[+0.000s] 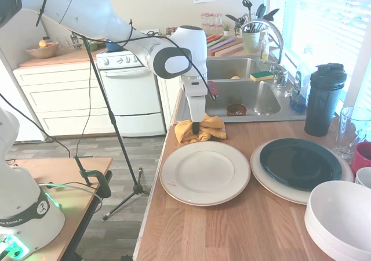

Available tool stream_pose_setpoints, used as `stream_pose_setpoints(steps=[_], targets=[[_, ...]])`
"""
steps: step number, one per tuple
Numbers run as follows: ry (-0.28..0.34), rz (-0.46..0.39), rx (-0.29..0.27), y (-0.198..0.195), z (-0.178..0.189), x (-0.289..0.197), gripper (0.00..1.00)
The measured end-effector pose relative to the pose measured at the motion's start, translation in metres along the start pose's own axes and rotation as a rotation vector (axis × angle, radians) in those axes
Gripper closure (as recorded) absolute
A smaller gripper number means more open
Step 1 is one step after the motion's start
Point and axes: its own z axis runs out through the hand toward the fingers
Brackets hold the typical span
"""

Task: Wipe the white plate in clockwise motion

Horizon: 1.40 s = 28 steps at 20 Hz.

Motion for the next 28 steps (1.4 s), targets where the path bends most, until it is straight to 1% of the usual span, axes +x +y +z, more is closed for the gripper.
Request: stream_pose_setpoints(steps=[8, 16, 23, 28], targets=[[0.011, -0.002, 0.008, 0.006, -0.012, -0.001, 1.00], [0.040, 0.017, 0.037, 0.014, -0.049, 0.011, 1.00], [0.073, 0.060, 0.072, 0.031, -0.099, 0.047, 1.00], [0.087, 0.105, 0.074, 0.058, -0.118, 0.081, 1.00]])
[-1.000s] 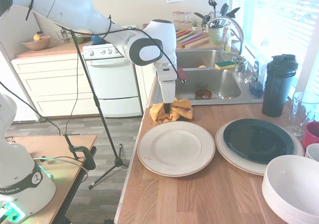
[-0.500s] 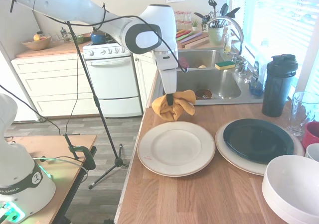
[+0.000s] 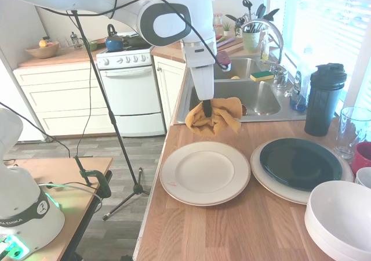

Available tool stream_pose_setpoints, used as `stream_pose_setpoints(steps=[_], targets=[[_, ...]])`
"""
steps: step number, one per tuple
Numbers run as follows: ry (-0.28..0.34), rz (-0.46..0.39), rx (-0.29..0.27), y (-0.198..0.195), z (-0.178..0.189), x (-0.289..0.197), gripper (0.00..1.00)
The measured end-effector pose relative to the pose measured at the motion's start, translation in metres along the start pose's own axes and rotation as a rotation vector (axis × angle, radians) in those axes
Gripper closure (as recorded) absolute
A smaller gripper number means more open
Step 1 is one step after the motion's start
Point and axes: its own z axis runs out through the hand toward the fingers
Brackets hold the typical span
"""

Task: Wipe the white plate in clockwise motion

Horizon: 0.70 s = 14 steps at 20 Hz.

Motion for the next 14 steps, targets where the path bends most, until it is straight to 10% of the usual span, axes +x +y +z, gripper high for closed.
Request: stream_pose_setpoints(steps=[14], targets=[[-0.036, 0.061, -0.084, 0.075, 0.036, 0.007, 1.00]])
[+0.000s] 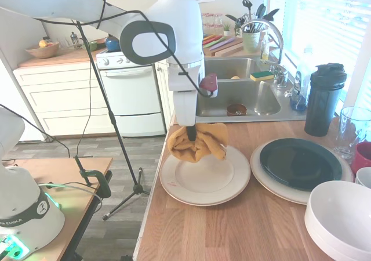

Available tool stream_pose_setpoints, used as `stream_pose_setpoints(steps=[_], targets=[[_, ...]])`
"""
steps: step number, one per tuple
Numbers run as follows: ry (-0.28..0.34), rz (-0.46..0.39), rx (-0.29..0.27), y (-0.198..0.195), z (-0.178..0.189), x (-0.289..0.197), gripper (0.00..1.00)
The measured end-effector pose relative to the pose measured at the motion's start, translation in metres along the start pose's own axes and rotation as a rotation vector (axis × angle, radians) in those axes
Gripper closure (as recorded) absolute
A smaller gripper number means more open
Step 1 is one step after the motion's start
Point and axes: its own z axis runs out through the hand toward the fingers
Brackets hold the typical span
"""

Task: Wipe the white plate in clockwise motion

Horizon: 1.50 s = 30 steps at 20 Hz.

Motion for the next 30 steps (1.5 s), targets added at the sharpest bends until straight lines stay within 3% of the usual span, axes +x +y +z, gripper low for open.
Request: stream_pose_setpoints(steps=[8, 17, 30], targets=[[-0.013, 0.005, 0.007, 0.021, 0.041, -0.010, 1.00], [-0.011, 0.016, 0.057, 0.012, 0.050, 0.004, 1.00], [-0.004, 0.078, 0.074, -0.001, 0.059, 0.064, 1.00]])
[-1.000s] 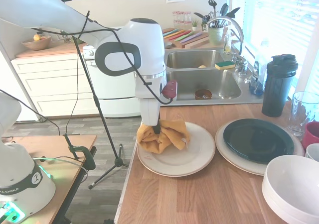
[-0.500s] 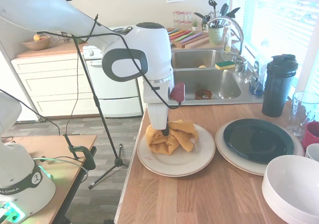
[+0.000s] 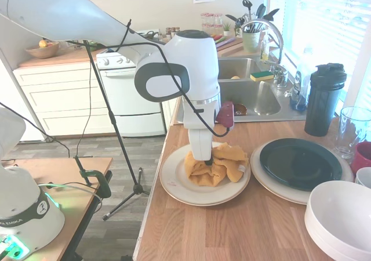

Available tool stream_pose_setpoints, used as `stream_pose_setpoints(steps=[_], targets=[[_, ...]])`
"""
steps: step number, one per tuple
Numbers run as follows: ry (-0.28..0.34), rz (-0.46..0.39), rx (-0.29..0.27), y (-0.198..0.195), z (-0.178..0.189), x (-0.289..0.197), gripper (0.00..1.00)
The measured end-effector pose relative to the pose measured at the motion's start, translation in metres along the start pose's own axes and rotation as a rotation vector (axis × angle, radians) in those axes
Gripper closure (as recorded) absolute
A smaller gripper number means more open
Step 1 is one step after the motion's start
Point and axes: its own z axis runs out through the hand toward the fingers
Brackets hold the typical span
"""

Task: Wipe the white plate in clockwise motion

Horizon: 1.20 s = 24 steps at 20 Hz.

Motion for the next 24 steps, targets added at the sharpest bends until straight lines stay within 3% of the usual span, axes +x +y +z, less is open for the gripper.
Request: stream_pose_setpoints(steps=[9, 16, 24], targets=[[0.002, -0.014, -0.051, 0.016, 0.001, -0.001, 1.00], [-0.003, -0.064, -0.072, 0.033, -0.005, -0.040, 1.00], [-0.007, -0.111, -0.065, 0.010, -0.005, -0.088, 1.00]])
